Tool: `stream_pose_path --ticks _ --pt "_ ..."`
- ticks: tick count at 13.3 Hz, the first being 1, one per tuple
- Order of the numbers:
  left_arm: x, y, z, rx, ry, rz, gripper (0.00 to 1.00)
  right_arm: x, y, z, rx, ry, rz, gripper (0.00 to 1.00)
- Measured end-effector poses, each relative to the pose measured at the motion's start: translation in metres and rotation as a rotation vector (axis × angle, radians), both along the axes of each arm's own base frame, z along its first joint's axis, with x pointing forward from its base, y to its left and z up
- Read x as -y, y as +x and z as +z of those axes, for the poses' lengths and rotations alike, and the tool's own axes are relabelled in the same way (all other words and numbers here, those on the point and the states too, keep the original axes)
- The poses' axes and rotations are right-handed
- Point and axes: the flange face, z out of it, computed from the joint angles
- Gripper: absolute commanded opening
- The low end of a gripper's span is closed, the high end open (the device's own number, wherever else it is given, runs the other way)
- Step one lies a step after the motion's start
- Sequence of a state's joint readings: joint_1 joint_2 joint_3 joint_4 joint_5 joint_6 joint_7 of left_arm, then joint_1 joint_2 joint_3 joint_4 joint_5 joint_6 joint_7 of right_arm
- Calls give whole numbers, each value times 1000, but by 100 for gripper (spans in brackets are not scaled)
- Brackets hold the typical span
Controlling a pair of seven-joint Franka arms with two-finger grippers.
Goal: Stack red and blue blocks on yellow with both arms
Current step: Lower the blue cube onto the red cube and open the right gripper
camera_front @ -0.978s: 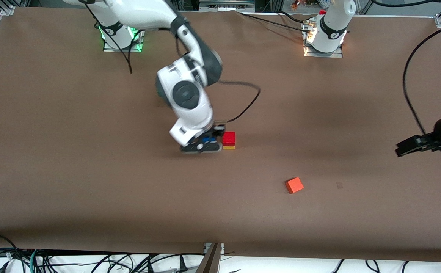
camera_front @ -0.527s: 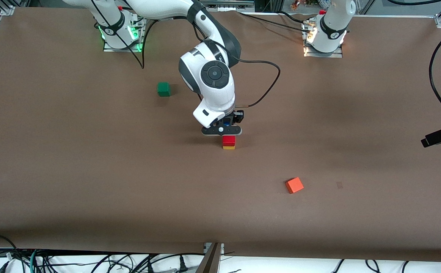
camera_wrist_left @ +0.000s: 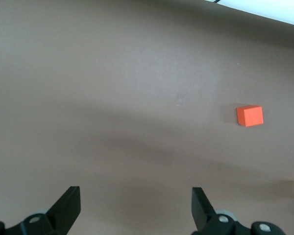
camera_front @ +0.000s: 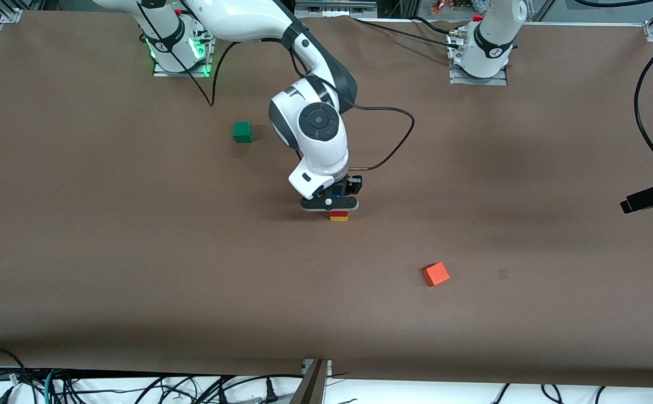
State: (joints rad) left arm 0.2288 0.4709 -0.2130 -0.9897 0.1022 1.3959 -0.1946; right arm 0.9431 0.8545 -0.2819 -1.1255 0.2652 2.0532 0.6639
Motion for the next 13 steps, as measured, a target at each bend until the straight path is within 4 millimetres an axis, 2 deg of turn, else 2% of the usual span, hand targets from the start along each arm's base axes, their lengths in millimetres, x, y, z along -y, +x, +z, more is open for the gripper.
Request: stream_pose_path --ticks 3,5,9,10,13 --pt "1 -2 -1 -17 -2 -2 100 -6 -4 -10 5 -1 8 45" --pt "3 -3 -1 -20 -3 -5 100 -6 -4 -10 6 0 9 52" --pt "4 -2 -1 -20 -4 -7 100 -7 -3 -12 11 2 9 83" --pt "4 -2 -1 -20 -4 -8 100 -6 -3 -13 11 1 8 100" --pt "5 -2 -1 -20 -5 -8 100 -5 -2 -13 14 0 6 100"
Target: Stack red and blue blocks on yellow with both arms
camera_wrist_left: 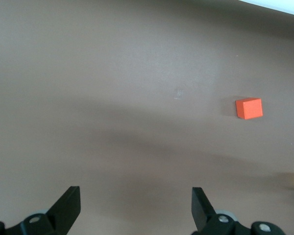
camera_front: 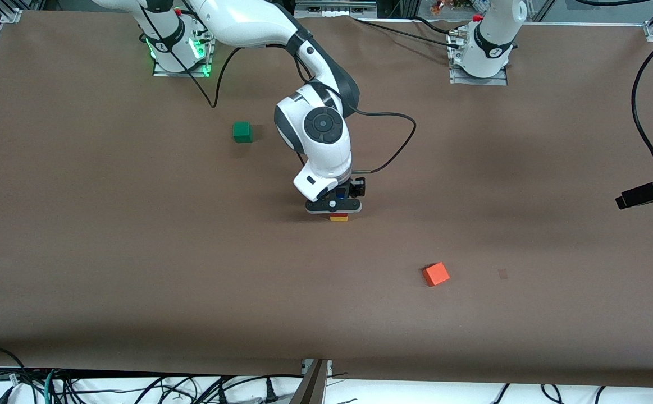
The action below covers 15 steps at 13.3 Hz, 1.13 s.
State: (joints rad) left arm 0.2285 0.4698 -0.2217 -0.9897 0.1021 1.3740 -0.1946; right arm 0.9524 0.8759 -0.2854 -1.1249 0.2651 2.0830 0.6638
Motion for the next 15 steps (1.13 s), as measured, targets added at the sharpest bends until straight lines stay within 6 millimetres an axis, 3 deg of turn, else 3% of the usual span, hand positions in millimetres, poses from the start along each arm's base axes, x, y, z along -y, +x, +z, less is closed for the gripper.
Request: stream_pose_path --ticks 3,6,8,11,15 --pt "0 0 0 0 0 0 100 9 7 20 3 -9 -12 100" --pt "1 0 0 0 -1 -1 100 48 29 89 24 -22 -40 100" --pt "1 0 0 0 -3 -2 100 96 45 138 -4 -29 -70 100" --pt "2 0 0 0 -14 -2 100 179 54 193 -71 -19 -61 100" --pt "2 0 0 0 -15 -2 100 290 24 253 -123 42 -74 100"
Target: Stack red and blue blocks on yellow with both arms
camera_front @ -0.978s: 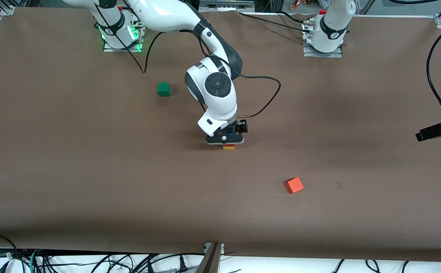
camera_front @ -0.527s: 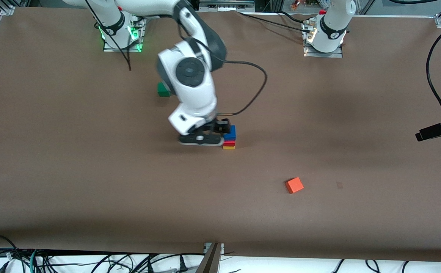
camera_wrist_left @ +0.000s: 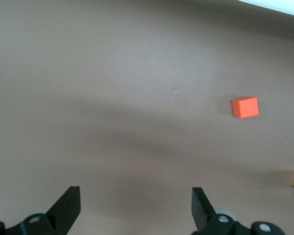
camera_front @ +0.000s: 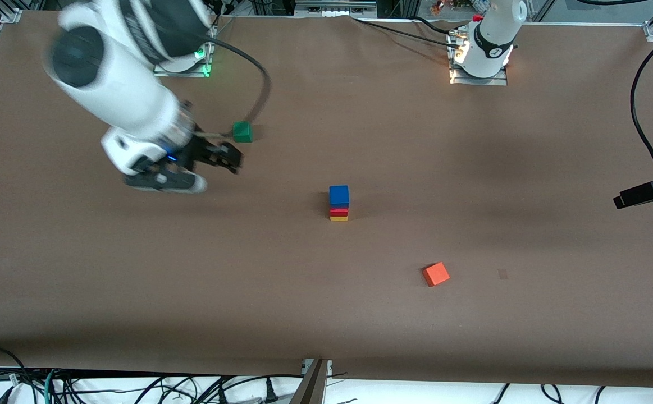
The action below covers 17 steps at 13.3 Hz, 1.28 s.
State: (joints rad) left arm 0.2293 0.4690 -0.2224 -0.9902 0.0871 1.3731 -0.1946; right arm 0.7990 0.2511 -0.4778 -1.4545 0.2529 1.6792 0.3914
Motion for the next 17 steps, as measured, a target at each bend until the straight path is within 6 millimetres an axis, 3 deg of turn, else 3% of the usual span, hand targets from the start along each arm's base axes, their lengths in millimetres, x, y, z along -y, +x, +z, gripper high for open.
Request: stream_pose_path --ticks 3,6,9,13,17 --pt "0 0 0 0 0 0 100 68 -18 10 3 -36 24 100" --pt "0 0 0 0 0 1 100 99 -10 -7 23 -85 61 100" --pt "-1 0 0 0 0 1 100 98 0 -19 43 -101 103 100" --pt "-1 0 0 0 0 1 100 92 1 -20 61 -101 114 100" --pt "-1 0 0 0 0 1 100 70 0 -28 60 -110 148 100"
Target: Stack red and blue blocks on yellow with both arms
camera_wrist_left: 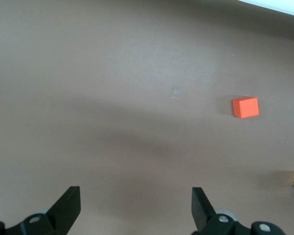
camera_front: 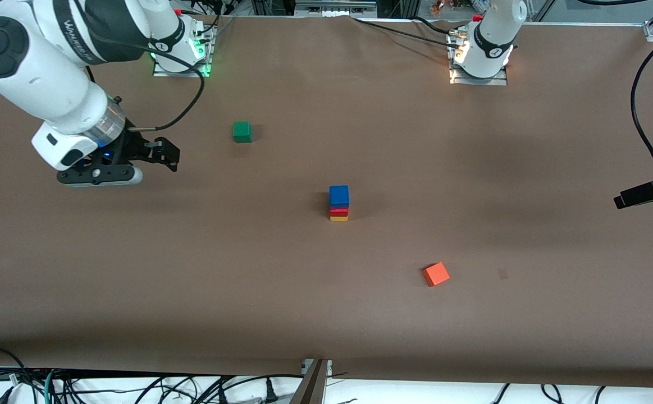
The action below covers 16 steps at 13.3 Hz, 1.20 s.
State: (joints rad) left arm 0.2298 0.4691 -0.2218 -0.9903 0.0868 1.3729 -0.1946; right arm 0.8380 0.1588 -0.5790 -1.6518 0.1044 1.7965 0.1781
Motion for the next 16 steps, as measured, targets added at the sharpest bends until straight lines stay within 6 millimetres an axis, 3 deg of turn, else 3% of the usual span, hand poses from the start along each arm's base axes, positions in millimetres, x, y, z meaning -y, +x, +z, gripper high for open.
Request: stream_pose_path --ticks 2,4,7,9,11,16 --pt "0 0 0 0 0 0 100 -6 -1 0 2 -2 10 100" --pt "0 0 0 0 0 1 100 1 2 2 0 3 7 100" --pt "-1 0 0 0 0 2 100 35 11 7 -37 33 11 100" --pt "-1 0 0 -2 0 2 100 74 16 17 -39 66 19 100" --pt "-1 0 0 -3 0 2 100 93 16 26 -26 76 20 100" --pt "4 1 -7 -15 -34 -5 100 90 15 43 11 45 43 100"
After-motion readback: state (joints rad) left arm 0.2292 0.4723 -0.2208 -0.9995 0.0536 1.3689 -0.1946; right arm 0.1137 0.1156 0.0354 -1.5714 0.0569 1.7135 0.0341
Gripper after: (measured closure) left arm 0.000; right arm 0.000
